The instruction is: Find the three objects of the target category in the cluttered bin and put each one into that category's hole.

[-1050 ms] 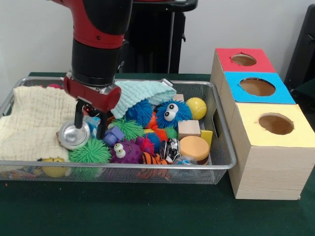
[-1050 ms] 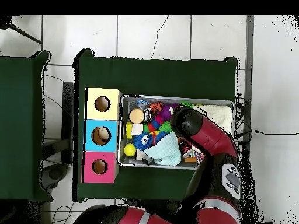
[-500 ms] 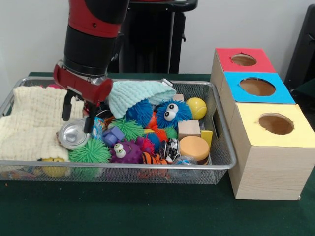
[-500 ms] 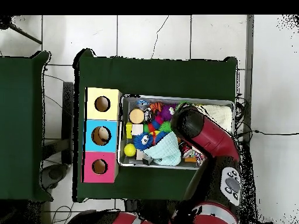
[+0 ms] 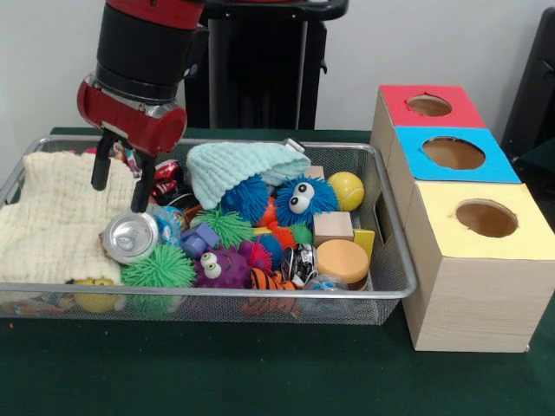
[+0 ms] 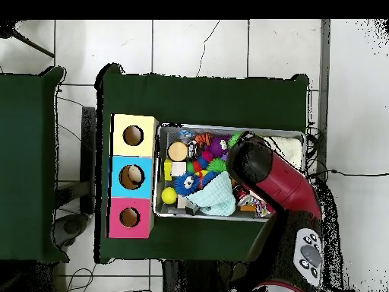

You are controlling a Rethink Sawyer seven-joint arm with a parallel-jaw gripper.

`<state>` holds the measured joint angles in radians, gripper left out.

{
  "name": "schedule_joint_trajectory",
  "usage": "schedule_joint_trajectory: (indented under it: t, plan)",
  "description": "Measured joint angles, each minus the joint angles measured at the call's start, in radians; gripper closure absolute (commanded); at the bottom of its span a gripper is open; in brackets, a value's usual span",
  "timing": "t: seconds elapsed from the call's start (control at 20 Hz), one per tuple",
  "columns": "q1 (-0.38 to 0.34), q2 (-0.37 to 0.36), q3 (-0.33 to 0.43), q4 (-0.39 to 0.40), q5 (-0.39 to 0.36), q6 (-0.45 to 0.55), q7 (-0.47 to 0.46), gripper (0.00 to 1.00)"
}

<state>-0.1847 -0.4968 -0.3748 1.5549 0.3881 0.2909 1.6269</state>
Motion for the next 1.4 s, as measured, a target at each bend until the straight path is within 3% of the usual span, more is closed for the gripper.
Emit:
schedule_joint_trajectory:
  t: [0.8, 1.0, 1.4]
  plan:
    - [-0.006, -0.009, 0.013, 0.035, -0.001, -0.008, 0.0, 0.0]
    - [0.008, 0.006, 0.015, 0.036, 0.002, -0.057, 0.0, 0.0]
    - [0.105, 0.058, 0.013, 0.037, 0.065, -0.208, 0.043, 0.0]
